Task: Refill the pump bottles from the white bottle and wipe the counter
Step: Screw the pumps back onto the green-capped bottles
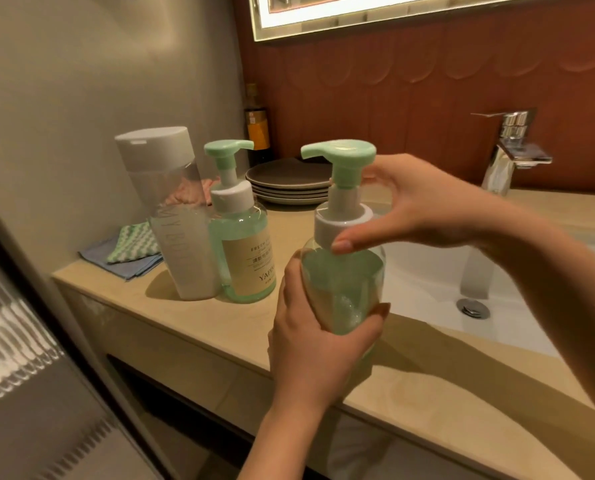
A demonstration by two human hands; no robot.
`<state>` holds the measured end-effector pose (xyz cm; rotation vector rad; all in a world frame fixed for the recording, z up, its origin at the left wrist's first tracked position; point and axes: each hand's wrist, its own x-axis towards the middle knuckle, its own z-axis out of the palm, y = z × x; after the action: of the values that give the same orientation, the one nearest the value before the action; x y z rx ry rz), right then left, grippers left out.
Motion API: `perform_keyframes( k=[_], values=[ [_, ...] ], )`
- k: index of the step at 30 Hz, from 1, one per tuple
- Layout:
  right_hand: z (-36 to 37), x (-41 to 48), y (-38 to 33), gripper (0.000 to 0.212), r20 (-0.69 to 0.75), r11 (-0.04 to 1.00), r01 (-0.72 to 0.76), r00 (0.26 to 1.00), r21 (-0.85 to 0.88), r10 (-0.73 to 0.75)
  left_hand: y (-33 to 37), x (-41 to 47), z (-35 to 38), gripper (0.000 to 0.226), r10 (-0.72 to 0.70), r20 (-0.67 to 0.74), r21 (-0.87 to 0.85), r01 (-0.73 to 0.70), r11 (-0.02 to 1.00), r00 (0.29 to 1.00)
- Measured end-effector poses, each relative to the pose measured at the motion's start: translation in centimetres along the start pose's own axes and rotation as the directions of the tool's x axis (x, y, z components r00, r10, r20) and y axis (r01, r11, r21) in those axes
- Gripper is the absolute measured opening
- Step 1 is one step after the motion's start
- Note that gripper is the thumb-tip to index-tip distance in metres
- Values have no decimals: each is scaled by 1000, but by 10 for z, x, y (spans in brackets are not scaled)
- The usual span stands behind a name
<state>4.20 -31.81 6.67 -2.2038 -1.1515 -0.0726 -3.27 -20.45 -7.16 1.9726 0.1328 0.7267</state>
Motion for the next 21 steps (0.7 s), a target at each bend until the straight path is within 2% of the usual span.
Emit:
perform_keyframes(
  k=[3,6,7,9,11,13,15,17,19,21],
  values=[
    [19,2,-5,53,-6,995,-15,1000,98,15,1,0,-1,96,2,-5,-31,-2,1000,1000],
    [32,5,-5,60,-37,969,-7,999,245,17,1,1,0,97,-28,-5,-39,28,999,1000],
    [31,5,-4,65,-6,965,-8,1000,261,10,1,2,0,97,-33,5,-33,34,999,999],
    [22,3,0,75,152,955,-48,988,294,3,1,2,1,98,-19,21,-18,19,1000,1000],
    [7,-1,5,71,313,943,-110,950,314,7,-1,2,1,96,6,19,-16,-5,1000,1000],
    [-6,-6,8,66,367,965,-110,930,238,15,0,2,0,96,-1,24,-18,2,1000,1000],
    [-13,-7,7,59,333,986,-68,943,152,13,1,1,0,93,-11,27,-19,11,1000,1000],
    [-13,-5,3,48,229,995,-32,973,95,9,1,1,0,93,-1,19,-13,2,1000,1000],
    [-8,-3,-2,53,80,1000,-19,997,-4,19,1,2,0,94,0,11,-13,0,1000,1000],
    [-1,0,-5,70,-45,991,-33,999,-127,28,0,1,0,95,-19,14,-22,20,1000,1000]
  ],
)
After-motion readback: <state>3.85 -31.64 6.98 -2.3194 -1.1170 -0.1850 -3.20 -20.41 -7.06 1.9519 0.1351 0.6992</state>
